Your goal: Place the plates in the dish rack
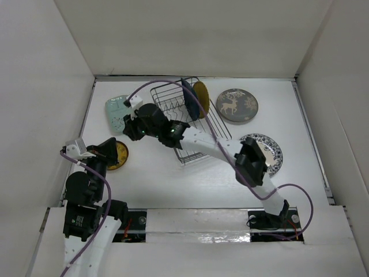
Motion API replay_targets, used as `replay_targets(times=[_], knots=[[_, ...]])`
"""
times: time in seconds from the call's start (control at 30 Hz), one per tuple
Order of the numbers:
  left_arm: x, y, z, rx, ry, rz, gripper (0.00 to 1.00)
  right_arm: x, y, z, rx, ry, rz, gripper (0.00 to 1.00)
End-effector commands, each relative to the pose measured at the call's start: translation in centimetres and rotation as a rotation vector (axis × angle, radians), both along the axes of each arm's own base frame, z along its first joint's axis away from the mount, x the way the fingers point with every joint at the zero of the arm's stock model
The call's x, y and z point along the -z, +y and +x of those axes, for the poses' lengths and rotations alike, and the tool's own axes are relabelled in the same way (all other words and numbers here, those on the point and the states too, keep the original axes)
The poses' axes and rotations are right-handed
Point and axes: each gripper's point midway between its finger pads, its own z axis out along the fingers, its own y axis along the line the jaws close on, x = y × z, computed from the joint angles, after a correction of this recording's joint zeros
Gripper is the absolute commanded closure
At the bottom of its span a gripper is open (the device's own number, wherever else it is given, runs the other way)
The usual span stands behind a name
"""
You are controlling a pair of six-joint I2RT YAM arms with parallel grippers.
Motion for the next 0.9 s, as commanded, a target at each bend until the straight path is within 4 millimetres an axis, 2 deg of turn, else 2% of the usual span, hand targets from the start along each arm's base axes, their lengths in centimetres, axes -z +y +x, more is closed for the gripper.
replay_targets(times=[0.0, 0.07, 0.13, 0.2, 0.27, 0.3, 0.4, 0.43, 0.53, 0.73, 0.77, 0.83, 0.87], knots=[[-1.6, 0.6, -0.4, -0.030, -0.054, -0.025, 0.98, 3.8, 2.8, -0.6, -0.067, 0.166, 0.029, 0.63], [-1.4, 0.4, -0.1, -0.023, -0.042, -0.023, 0.94, 6.6, 3.8, -0.3, -0.053, 0.226, 0.006, 0.47], [-1.1, 0.3, 0.1, -0.017, -0.032, -0.019, 0.90, 8.0, 4.4, -0.4, -0.051, 0.273, 0.012, 0.42], [-1.2, 0.2, 0.1, -0.012, -0.035, -0.019, 0.88, 10.5, 5.0, -0.4, -0.052, 0.315, -0.004, 0.42], [-1.1, 0.1, 0.1, -0.008, -0.034, -0.017, 0.86, 12.0, 5.4, -0.8, -0.059, 0.362, -0.003, 0.41], [-1.1, 0.1, 0.1, -0.007, -0.034, -0.020, 0.86, 13.7, 5.4, -0.9, -0.054, 0.385, -0.020, 0.41], [-1.2, 0.0, 0.0, 0.000, -0.040, -0.020, 0.85, 15.6, 5.8, -1.4, -0.060, 0.440, -0.015, 0.41], [-1.1, -0.1, 0.1, 0.003, -0.037, -0.018, 0.84, 16.9, 6.0, -1.7, -0.065, 0.473, -0.019, 0.41], [-1.1, -0.2, 0.1, 0.006, -0.035, -0.016, 0.84, 18.0, 6.6, -2.2, -0.080, 0.525, 0.012, 0.43], [-1.1, -0.2, 0.2, 0.009, -0.034, -0.012, 0.83, 18.8, 7.6, -2.1, -0.070, 0.575, 0.057, 0.49], [-1.1, -0.2, 0.1, 0.009, -0.035, -0.014, 0.83, 19.2, 7.4, -1.5, -0.050, 0.589, 0.069, 0.52], [-1.2, -0.2, 0.1, 0.009, -0.040, -0.013, 0.83, 19.3, 7.6, -1.4, -0.038, 0.610, 0.092, 0.58], [-1.2, -0.2, 0.0, 0.009, -0.040, -0.013, 0.82, 19.4, 7.5, -1.5, -0.036, 0.618, 0.093, 0.64]])
